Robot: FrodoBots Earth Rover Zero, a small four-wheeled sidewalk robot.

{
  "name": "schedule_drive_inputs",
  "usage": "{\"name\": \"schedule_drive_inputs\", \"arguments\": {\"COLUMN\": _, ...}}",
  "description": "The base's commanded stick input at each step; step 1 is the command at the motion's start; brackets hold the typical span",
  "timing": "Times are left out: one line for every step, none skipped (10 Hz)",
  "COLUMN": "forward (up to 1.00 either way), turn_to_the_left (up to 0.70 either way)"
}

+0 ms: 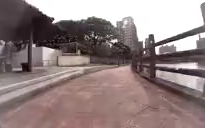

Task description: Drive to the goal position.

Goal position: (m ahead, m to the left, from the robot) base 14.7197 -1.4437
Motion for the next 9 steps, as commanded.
{"name": "schedule_drive_inputs", "arguments": {"forward": 1.0, "turn_to_the_left": 0.0}}
{"name": "schedule_drive_inputs", "arguments": {"forward": 1.0, "turn_to_the_left": -0.12}}
{"name": "schedule_drive_inputs", "arguments": {"forward": 1.0, "turn_to_the_left": -0.3}}
{"name": "schedule_drive_inputs", "arguments": {"forward": 1.0, "turn_to_the_left": -0.26}}
{"name": "schedule_drive_inputs", "arguments": {"forward": 1.0, "turn_to_the_left": 0.0}}
{"name": "schedule_drive_inputs", "arguments": {"forward": 1.0, "turn_to_the_left": 0.0}}
{"name": "schedule_drive_inputs", "arguments": {"forward": 1.0, "turn_to_the_left": 0.0}}
{"name": "schedule_drive_inputs", "arguments": {"forward": 1.0, "turn_to_the_left": 0.0}}
{"name": "schedule_drive_inputs", "arguments": {"forward": 1.0, "turn_to_the_left": 0.0}}
